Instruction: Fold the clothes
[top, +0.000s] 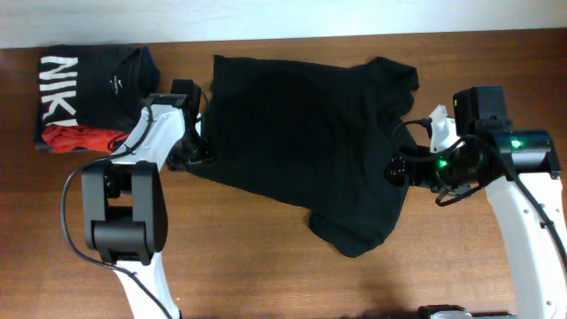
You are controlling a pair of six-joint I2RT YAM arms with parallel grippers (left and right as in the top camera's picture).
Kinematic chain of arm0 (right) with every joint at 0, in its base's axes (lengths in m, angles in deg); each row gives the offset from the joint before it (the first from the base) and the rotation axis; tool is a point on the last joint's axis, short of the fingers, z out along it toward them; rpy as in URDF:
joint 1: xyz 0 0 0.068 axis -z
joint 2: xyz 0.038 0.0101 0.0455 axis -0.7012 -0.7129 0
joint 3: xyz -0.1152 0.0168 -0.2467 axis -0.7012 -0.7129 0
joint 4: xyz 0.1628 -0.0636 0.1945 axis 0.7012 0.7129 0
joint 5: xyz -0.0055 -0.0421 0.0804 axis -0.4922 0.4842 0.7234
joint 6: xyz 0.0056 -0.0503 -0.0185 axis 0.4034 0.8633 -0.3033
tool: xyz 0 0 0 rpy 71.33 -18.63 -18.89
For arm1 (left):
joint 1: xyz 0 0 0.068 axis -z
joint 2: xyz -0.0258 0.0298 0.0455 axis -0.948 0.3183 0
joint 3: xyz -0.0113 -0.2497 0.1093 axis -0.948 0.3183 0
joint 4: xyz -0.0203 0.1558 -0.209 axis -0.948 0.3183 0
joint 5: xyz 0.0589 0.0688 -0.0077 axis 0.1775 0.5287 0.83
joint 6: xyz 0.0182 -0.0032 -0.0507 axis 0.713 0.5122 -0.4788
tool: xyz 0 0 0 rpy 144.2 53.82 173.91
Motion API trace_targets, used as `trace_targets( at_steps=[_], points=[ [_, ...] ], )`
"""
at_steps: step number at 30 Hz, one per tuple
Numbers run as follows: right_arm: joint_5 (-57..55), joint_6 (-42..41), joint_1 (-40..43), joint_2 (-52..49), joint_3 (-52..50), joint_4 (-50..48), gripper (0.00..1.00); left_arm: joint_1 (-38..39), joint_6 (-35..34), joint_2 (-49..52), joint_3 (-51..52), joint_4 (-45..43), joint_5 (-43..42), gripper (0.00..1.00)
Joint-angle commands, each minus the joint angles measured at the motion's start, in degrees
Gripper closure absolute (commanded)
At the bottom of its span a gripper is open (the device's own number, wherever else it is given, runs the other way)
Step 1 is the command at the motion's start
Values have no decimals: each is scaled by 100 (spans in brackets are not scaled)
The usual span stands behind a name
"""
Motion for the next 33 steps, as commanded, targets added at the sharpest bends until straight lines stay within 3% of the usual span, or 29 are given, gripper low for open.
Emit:
trace_targets(
  at_steps=[1, 3, 4, 8, 11, 15, 21, 33],
  points=[
    [33, -11, -55, 63, -37, -15, 5, -48, 76, -118, 247, -221, 339, 36],
    [33, -11, -55, 63, -37, -15, 5, -48, 114, -118, 317, -343, 369, 36],
    [33, -13, -55, 63, -37, -15, 5, -48, 116, -118, 350, -387, 372, 41],
    [33, -11, -55, 63, -37, -15, 5, -48, 116, -118, 511, -415, 372, 78],
    [31, -11, -55, 63, -37, -2, 5, -48, 114, -118, 553, -103, 374, 99],
    [28, -11, -52, 63, -37, -2, 5, -232, -42, -127, 553, 708, 372, 99],
    [-190, -15, -52, 63, -37, -83, 5, -636, -42, -166, 553, 1172, 374, 99],
    [-581, -15, -52, -411, -42, -754, 5, -1552, 28, -258, 553, 761, 483, 99]
  ],
)
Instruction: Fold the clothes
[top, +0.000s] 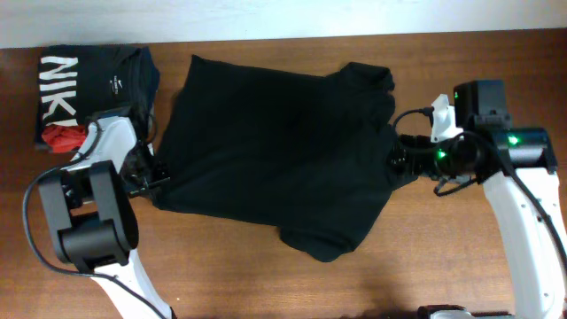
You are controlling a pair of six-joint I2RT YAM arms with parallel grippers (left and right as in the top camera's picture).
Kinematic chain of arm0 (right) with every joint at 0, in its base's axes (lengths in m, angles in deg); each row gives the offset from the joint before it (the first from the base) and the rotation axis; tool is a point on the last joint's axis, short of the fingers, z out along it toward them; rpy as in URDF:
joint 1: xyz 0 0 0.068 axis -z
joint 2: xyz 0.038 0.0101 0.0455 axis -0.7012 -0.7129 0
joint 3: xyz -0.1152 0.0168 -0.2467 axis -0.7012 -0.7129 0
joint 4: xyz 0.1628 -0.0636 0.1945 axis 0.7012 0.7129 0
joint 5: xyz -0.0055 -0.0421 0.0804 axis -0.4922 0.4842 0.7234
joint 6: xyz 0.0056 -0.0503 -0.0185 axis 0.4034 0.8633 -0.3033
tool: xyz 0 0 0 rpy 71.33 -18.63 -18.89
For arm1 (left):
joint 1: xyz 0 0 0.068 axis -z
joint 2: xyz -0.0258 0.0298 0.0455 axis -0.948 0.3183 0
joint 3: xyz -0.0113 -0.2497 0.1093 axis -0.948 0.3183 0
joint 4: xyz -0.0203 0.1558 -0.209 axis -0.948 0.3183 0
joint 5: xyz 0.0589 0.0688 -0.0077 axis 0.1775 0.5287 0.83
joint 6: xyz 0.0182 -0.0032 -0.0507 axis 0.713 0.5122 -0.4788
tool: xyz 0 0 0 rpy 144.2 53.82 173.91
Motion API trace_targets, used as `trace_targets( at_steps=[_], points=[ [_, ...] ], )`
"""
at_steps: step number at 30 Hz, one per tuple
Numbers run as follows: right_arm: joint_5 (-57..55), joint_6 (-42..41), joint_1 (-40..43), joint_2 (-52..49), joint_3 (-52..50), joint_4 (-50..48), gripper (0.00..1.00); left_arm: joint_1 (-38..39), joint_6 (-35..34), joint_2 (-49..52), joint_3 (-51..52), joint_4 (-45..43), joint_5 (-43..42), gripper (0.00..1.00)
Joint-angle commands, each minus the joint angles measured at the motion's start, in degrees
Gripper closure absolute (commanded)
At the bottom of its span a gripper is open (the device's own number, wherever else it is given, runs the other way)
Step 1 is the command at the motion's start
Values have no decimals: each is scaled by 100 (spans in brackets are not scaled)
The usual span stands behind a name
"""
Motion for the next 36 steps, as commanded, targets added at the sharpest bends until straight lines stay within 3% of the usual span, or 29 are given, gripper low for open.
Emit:
trace_targets(
  at_steps=[1, 5, 7, 8, 12, 19, 33, 35, 36],
  points=[
    [-339, -13, -52, -557, -39, -234, 5, -151, -11, -162, 37, -219, 238, 99],
    [-343, -13, -52, -1110, -39, -299, 5, -149, -13, -162, 37, -404, 234, 98],
    [-341, -13, -52, -1414, -39, -345, 7, -144, -13, -164, 37, -466, 236, 87],
    [-341, -13, -52, -1580, -39, -382, 9, -144, -11, -162, 37, -503, 236, 75],
    [-415, -26, -48, -2153, -39, -533, 14, -144, -11, -162, 37, -564, 236, 56],
    [-1117, -822, -48, -2739, -68, -667, 16, -144, -11, -162, 37, -568, 236, 54],
    [-1119, -1266, -42, -2776, -1484, -2406, 41, -144, -11, -162, 37, -590, 236, 54],
    [-1141, -1285, -35, -2776, -1523, -2529, 50, -144, -11, -162, 37, -590, 236, 54],
    [-1217, -1373, 13, -2776, -1521, -2610, 62, -144, -11, -162, 37, -590, 234, 54]
  ],
)
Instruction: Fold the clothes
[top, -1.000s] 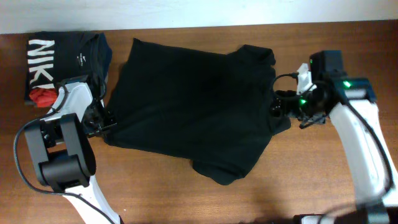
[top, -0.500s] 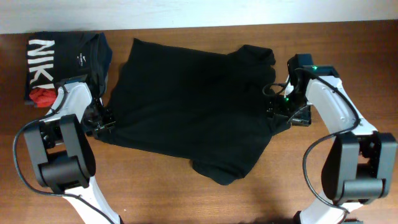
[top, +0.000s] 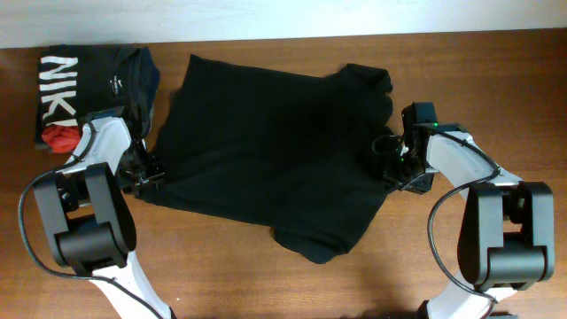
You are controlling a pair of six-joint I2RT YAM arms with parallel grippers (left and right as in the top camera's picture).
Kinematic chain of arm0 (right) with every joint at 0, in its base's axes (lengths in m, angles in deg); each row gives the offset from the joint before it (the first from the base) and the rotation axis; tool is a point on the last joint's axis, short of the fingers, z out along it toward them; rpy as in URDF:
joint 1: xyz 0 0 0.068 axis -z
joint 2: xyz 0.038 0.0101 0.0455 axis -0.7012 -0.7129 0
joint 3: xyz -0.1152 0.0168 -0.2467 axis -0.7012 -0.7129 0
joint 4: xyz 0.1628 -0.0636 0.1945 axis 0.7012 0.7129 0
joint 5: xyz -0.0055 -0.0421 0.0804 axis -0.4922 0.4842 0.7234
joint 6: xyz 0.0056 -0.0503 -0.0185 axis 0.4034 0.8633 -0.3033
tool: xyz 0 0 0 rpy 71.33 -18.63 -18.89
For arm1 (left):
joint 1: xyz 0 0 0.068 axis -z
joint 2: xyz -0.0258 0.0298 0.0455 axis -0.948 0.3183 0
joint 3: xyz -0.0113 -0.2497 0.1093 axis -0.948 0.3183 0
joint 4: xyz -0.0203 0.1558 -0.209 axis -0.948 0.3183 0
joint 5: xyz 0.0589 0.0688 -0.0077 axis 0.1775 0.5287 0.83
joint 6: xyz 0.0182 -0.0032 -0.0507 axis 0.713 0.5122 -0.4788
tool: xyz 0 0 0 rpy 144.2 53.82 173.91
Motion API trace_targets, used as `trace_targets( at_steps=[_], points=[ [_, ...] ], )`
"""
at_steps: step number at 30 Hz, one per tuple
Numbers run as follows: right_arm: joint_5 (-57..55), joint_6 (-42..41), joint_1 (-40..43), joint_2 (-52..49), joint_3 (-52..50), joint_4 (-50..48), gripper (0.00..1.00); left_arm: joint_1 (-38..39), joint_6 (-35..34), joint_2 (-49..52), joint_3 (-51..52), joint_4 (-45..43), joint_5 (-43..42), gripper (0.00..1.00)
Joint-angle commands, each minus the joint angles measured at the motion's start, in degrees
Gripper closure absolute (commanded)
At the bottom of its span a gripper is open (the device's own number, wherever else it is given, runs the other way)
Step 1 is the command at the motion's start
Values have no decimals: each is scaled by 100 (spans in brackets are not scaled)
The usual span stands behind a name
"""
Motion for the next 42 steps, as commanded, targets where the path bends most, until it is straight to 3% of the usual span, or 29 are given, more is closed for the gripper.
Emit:
trace_targets(
  at_steps=[1, 8, 19, 20, 23, 25, 32, 42],
  points=[
    [-225, -223, 59, -46, -50, -162, 69, -13, -11, -81, 37, -59, -17, 55],
    [-433, -44, 859, -46, -46, -498, 96, -13, -13, -81, 37, -57, -22, 55],
    [343, 695, 1698, -46, 407, -1178, 96, 151, -13, -81, 37, -26, -833, 58],
    [345, 704, 1698, -46, 505, -1128, 92, 199, -11, -81, 37, -31, -841, 58],
    [413, 702, 1694, -46, 909, -667, 39, 330, -11, -81, 39, -55, -817, 58],
    [538, 704, 1692, -33, 1451, 85, 28, 391, -13, -81, 37, -125, -820, 58],
    [1093, 704, 1497, 350, 2645, 1969, 25, 396, -11, -81, 39, -249, -817, 58],
    [1215, 684, 651, 1567, 2643, 2894, 28, 396, -11, -81, 37, -210, -627, 59]
  ],
)
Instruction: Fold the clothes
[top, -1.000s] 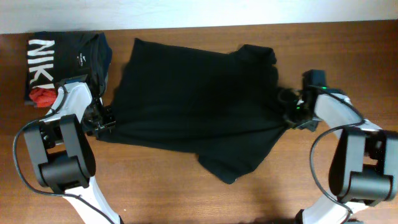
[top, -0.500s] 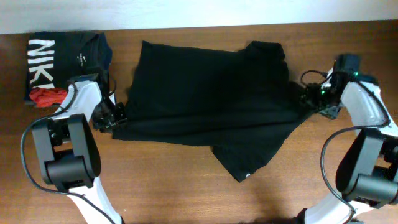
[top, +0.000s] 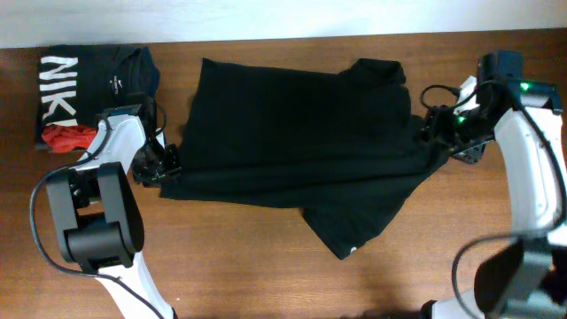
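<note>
A black T-shirt (top: 292, 142) lies spread across the middle of the table. One sleeve sticks out at the top right and a flap hangs toward the front. My left gripper (top: 162, 168) sits at the shirt's lower left corner, shut on the hem. My right gripper (top: 434, 137) is at the shirt's right edge, shut on cloth that is drawn out in a taut point toward it. The overhead view does not show the fingertips themselves clearly.
A folded stack (top: 93, 84) lies at the back left: a black garment with white letters over a red one (top: 69, 136), close to my left arm. The table's back edge (top: 283, 37) meets a white wall.
My right gripper has moved right and toward the back, drawing the shirt's right side out with it. My left gripper has shifted a little to the right. The shirt now lies wider and flatter.
At first both grippers were at the shirt's left and right edges, with the shirt further right. Then the shirt lay shifted left with both grippers. Later the right arm stood bent close by the right edge. Now the shirt is stretched between the two.
</note>
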You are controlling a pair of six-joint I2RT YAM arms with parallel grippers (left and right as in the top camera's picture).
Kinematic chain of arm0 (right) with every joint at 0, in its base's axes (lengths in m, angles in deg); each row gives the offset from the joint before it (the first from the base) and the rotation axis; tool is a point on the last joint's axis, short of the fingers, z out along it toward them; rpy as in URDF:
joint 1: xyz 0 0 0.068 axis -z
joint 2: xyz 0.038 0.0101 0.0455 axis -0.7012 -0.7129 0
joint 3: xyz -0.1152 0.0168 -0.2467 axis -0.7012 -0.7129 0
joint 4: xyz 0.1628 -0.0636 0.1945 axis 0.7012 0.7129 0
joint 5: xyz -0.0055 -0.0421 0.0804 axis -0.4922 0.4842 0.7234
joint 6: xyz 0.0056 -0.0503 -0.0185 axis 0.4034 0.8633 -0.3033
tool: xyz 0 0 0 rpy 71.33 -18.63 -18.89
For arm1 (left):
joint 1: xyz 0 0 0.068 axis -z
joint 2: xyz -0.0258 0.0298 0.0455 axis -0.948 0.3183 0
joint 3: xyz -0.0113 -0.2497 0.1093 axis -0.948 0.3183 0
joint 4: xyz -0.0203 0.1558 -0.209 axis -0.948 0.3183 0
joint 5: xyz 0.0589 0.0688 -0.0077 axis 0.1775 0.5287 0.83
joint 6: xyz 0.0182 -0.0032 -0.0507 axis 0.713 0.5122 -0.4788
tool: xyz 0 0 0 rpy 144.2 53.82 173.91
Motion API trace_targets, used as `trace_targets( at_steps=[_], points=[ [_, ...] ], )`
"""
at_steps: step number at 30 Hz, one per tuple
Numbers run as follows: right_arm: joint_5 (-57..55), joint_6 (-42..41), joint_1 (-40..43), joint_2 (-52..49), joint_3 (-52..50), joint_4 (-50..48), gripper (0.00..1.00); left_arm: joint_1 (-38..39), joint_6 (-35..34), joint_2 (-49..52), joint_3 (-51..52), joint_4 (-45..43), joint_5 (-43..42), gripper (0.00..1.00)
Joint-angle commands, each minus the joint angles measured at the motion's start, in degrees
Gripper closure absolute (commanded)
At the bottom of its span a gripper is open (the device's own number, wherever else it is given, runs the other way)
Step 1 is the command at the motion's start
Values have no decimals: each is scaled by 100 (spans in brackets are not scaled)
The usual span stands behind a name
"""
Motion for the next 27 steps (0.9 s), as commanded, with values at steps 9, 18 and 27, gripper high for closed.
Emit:
trace_targets(
  at_steps=[9, 18, 27],
  points=[
    [-317, -289, -1617, 1598, -892, 442, 28, -17, -4, -81, 39, 315, 109, 59],
    [-205, -787, -3018, 1609, -3292, -999, 33, -13, 74, -81, 42, 245, 107, 58],
    [-485, -1652, -3707, 1530, -4594, -2232, 33, -13, 74, -81, 42, 114, 105, 59]
  ],
)
